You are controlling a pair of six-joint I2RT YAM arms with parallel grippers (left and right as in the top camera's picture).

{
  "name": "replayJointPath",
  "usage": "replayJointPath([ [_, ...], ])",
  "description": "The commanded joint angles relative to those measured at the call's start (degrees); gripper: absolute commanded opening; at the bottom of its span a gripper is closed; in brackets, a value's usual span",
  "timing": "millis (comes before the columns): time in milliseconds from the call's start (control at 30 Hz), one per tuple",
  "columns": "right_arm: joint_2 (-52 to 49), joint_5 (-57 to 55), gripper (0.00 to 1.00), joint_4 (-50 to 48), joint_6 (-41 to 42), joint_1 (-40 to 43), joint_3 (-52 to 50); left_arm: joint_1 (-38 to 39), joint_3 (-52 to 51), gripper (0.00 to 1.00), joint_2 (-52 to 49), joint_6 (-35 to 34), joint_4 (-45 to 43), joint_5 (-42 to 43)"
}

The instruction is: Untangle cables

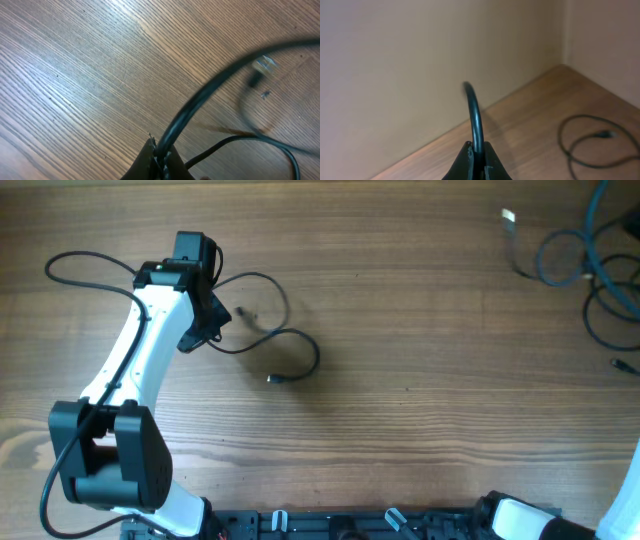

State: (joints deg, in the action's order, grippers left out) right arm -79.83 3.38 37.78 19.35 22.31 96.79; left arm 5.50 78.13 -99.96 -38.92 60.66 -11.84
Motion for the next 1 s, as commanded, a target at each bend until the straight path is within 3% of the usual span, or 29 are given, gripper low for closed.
replayJointPath([
  [0,-2.9,10.2,0.04,-0.1,0.9,5.4,0.0,-0.2,-0.5,0.04,-0.8,-0.6,-0.5,-1.9],
  [100,-7.1,14.9,0.04,-6.1,-3.4,4.1,0.0,-0.2,-0.5,0.04,-0.8,-0.6,-1.9,0.0],
  [167,-12.1,15.1,0.04,-16.1,-7.2,2.4,0.0,-0.1,-0.5,0.04,-0.8,-0.6,-2.8,0.5],
  [333,-25.4,1.7,0.05,-34.7,-11.8,1.6,0.0,-0.1,-0.5,0.04,-0.8,-0.6,-3.1,3.1],
  [500,-39.8,0.0,0.05,-39.1,-18.2,1.7,0.0,-0.1,-0.5,0.04,-0.8,-0.6,-3.7,4.0],
  [533,-43.1,0.0,0.13,-38.0,-18.9,1.7,0.0,-0.1,-0.5,0.04,-0.8,-0.6,-3.8,5.0],
  [567,-45.6,0.0,0.75,-36.1,-18.1,1.7,0.0,-0.1,-0.5,0.04,-0.8,-0.6,-3.9,5.6],
  [600,-46.5,0.0,1.0,-34.3,-16.9,1.7,0.0,-0.1,-0.5,0.04,-0.8,-0.6,-4.0,6.0],
  [733,-43.0,1.6,1.0,-29.4,-12.0,1.7,0.0,-0.1,-0.5,0.04,-0.8,-0.6,-4.7,6.1],
  [867,-31.7,16.1,1.0,-16.3,-9.9,1.4,0.0,-0.1,-0.5,0.04,-0.8,-0.4,-5.2,10.1],
  [933,-27.5,25.0,1.0,-10.2,-7.6,1.2,0.0,0.0,-0.5,0.04,-0.8,5.6,-8.6,20.2],
  [967,-25.3,30.9,1.0,-6.4,-7.1,0.6,0.0,0.6,-0.5,0.04,-0.8,11.1,-11.7,30.7],
])
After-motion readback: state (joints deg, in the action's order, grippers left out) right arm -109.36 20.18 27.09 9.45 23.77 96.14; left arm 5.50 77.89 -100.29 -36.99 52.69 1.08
